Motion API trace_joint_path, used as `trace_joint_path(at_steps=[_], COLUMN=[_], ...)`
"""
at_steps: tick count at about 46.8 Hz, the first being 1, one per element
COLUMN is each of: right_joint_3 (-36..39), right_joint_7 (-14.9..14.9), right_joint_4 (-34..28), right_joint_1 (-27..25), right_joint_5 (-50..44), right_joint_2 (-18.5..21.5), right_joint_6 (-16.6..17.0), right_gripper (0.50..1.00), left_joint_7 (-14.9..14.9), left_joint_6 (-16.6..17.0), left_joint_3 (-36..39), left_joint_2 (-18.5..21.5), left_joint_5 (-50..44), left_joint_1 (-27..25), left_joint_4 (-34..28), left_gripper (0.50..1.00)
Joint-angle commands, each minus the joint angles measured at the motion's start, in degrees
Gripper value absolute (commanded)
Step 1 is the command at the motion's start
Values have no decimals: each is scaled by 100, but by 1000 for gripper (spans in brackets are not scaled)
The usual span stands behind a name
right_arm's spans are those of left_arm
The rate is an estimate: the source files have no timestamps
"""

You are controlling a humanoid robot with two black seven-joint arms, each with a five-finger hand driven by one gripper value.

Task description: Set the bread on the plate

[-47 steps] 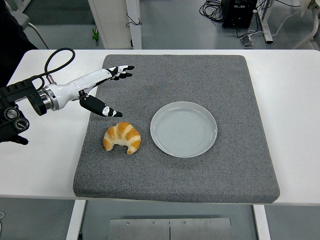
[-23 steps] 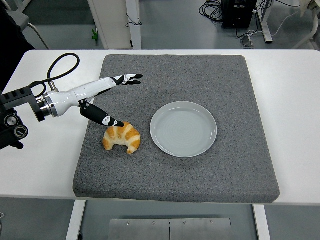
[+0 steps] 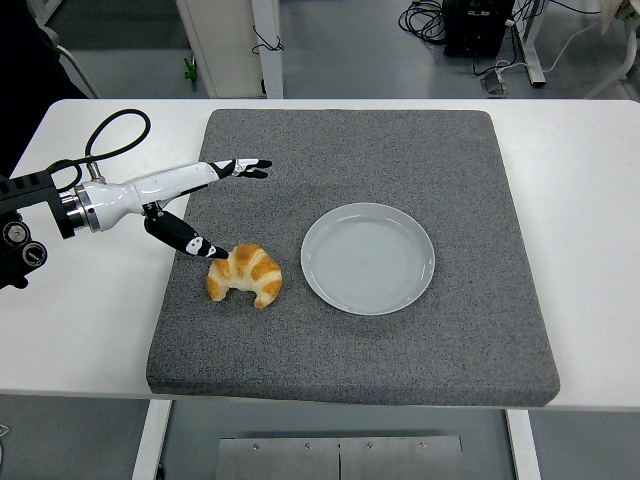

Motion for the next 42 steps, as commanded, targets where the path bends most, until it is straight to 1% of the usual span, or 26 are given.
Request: trace_joint_path(at_steps=[1, 11, 24, 32, 42], right_joint_3=[0, 0, 0, 0, 0], right_joint_7=[4, 4, 4, -5, 4], right_joint_4=[0, 0, 0, 0, 0], right_joint_1=[0, 0, 0, 0, 0], right_joint_5=[0, 0, 0, 0, 0], right_joint_2=[0, 0, 0, 0, 0], right_joint_6=[-4, 4, 5, -4, -4], right_gripper=[1000, 1000, 1000, 1000, 1000], left_joint_7=[16, -2, 51, 77, 253], left_joint_6=[11, 11, 28, 46, 98], left_joint_3=[6, 6, 6, 6, 15], left_joint_2=[-4, -13, -31, -171, -268], left_joint_5=[84, 410, 471, 506, 568], left_joint_1=[68, 139, 323, 385, 499], left_joint_4=[-8, 1, 1, 1, 1], left_gripper=[955, 955, 955, 954, 946])
